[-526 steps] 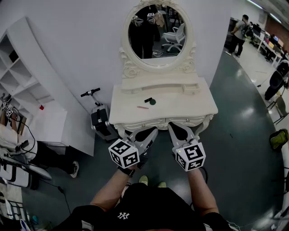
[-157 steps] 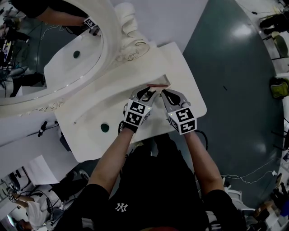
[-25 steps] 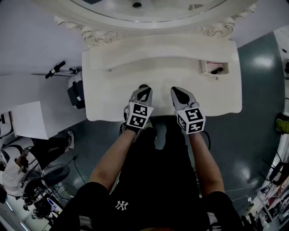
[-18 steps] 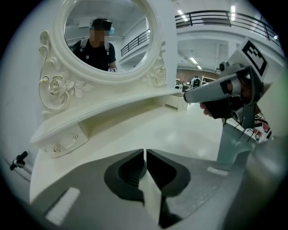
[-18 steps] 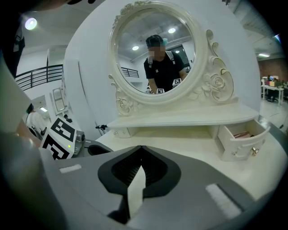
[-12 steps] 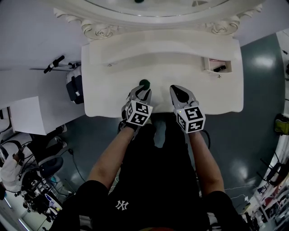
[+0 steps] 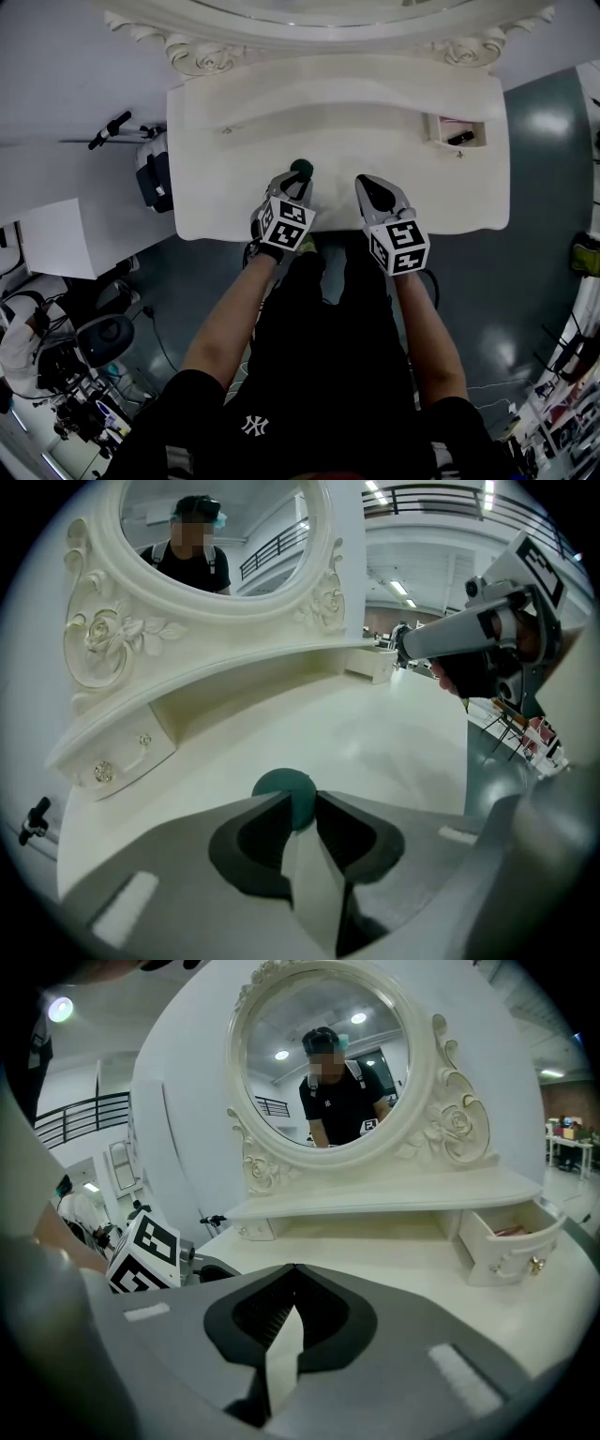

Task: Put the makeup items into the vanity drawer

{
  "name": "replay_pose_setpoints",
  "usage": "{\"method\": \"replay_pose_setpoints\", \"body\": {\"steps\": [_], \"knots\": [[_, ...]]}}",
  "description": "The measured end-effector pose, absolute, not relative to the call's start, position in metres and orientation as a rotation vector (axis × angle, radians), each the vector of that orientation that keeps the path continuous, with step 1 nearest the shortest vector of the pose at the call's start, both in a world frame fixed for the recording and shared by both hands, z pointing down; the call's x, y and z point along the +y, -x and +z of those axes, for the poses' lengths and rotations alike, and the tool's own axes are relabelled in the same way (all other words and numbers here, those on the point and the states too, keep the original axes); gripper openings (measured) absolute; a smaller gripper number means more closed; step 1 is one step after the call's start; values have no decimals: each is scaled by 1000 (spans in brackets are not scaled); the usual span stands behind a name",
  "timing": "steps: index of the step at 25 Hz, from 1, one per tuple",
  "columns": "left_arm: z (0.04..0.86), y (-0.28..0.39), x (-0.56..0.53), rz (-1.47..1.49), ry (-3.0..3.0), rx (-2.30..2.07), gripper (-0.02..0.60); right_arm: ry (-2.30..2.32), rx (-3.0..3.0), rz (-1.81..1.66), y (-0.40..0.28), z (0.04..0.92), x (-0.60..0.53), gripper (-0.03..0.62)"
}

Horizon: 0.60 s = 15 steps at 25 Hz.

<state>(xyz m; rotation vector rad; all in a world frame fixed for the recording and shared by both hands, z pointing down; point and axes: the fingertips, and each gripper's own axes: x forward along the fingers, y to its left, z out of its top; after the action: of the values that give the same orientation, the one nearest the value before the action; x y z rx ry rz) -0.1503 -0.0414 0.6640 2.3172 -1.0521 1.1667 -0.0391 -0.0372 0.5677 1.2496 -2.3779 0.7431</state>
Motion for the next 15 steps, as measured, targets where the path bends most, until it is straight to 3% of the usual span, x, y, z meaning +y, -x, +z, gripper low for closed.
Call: {"method": "replay_pose_setpoints", "body": {"steps": [5, 15], "knots": [[662, 155, -45, 1153, -2310, -1080, 31, -1252, -2377, 742, 39, 568, -40, 26], [624, 144, -52, 968, -2315, -1110, 26, -1270, -2390, 728, 37, 560, -46, 26]]}}
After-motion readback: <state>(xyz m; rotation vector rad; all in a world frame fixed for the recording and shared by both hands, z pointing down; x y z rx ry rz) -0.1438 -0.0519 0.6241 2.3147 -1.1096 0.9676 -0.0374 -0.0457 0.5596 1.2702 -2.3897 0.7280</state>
